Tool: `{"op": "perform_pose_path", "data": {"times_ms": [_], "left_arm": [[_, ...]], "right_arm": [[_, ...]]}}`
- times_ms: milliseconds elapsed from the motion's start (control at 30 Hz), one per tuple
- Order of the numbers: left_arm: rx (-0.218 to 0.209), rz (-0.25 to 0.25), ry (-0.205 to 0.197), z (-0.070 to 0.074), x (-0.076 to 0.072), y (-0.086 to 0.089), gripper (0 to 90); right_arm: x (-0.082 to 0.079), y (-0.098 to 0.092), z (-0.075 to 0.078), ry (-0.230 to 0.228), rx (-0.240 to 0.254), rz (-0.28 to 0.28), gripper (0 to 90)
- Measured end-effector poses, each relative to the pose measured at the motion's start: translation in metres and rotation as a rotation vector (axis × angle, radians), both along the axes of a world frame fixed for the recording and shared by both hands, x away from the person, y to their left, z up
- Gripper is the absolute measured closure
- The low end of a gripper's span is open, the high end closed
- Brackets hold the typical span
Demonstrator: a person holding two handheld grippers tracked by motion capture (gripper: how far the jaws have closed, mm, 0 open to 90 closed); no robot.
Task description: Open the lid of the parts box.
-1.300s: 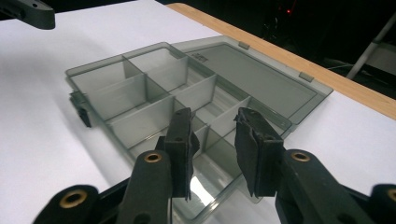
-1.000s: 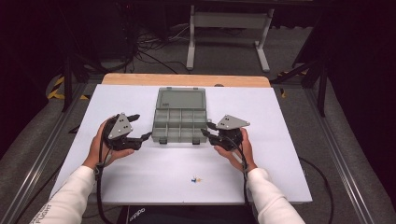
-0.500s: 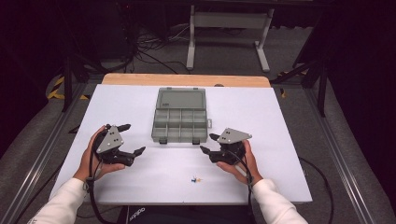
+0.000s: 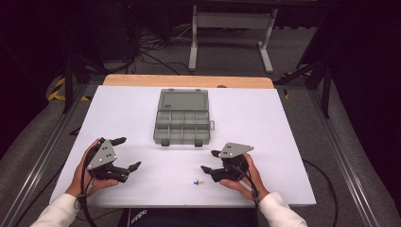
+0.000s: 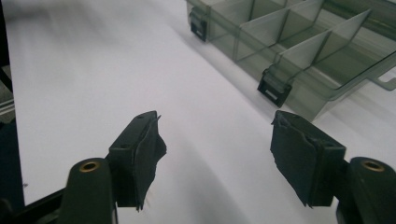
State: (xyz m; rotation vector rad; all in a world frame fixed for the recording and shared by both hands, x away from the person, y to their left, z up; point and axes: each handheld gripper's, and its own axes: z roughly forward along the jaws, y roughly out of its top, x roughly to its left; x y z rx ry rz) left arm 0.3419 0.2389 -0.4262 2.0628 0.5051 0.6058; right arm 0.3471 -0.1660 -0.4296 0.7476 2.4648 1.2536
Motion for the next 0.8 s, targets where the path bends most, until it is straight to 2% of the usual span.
{"op": "perform_pose_path", "data": {"times_ms": [100, 167, 267, 467, 567, 800], "left_arm": [[-0.002, -0.004, 0.017, -0.003, -0.004, 0.003, 6.9], [0.011, -0.006, 0.016, -0.004, -0.007, 0.004, 7.0], [0.008, -0.011, 0.025, -0.006, -0.011, 0.004, 7.1], [0.02, -0.028, 0.048, -0.01, -0.012, 0.002, 7.6], [0.041, -0.04, 0.043, -0.01, -0.013, 0.0, 8.3], [0.049, -0.043, 0.05, -0.012, -0.012, -0.001, 8.7]], "right_arm": [[-0.005, 0.005, -0.003, 0.018, -0.016, 0.022, 35.1], [-0.008, 0.008, -0.004, 0.022, -0.039, 0.034, 38.4], [-0.012, 0.014, -0.007, 0.039, -0.051, 0.064, 43.3], [-0.015, 0.023, -0.015, 0.074, -0.086, 0.107, 52.5], [-0.014, 0.024, -0.019, 0.091, -0.087, 0.112, 55.7], [-0.012, 0.027, -0.023, 0.104, -0.089, 0.121, 61.3]]}}
